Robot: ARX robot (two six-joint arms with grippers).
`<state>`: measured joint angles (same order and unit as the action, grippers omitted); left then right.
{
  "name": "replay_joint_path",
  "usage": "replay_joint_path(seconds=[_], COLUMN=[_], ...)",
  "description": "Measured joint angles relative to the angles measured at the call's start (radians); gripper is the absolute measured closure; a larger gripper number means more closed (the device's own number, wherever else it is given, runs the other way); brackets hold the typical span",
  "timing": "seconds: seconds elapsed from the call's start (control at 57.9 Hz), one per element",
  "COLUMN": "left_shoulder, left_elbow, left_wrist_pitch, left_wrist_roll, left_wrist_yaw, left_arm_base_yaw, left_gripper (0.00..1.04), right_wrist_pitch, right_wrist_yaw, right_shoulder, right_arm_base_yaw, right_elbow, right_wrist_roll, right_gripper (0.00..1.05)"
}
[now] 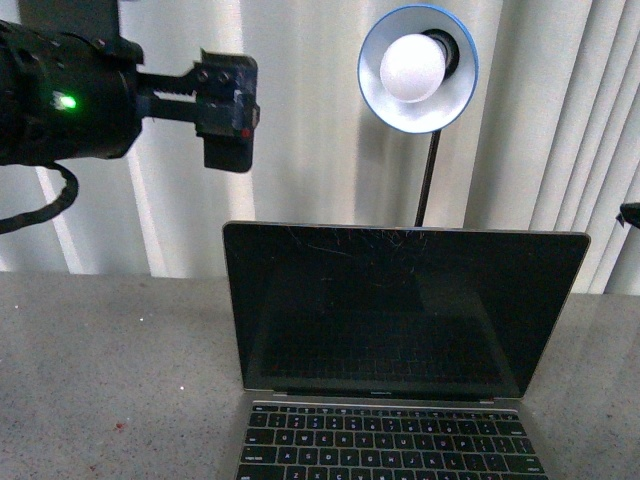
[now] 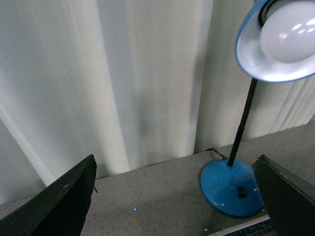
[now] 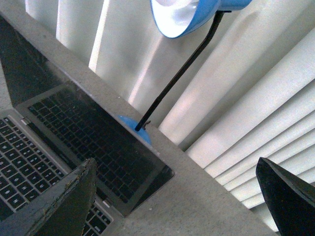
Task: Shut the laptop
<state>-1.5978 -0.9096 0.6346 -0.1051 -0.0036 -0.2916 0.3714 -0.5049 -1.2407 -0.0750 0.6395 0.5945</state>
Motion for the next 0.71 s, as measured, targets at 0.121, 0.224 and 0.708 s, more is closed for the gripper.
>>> replay_joint_path(seconds=[0.121,0.224,0.708], left_shoulder=[-0.084,-0.146,-0.218], left_elbow=[-0.095,-0.188,-0.369], left_wrist_pitch=[-0.074,-0.146,-0.443], left_wrist_roll=[-0.081,-0.155,-0.326], left_wrist_yaw=[-0.08,-0.16,-0.134], left_arm_base_yaw=[-0.014,-0.032,-0.101], left_gripper=[0.07,0.1,1.01], right_wrist_pitch=[0.026,0.002,-0.3], right_wrist_yaw=[-0.039,-0.085,-0.104], right_shoulder=[-0.067,-0.113,-0.32], right_arm_base_yaw=[-0.014,-0.01,0.042], right_elbow=[0.061,0.103,0.383], right_wrist_roll=[-0.016,-0.013,0.258], right_gripper=[0.08,0.26,1.02])
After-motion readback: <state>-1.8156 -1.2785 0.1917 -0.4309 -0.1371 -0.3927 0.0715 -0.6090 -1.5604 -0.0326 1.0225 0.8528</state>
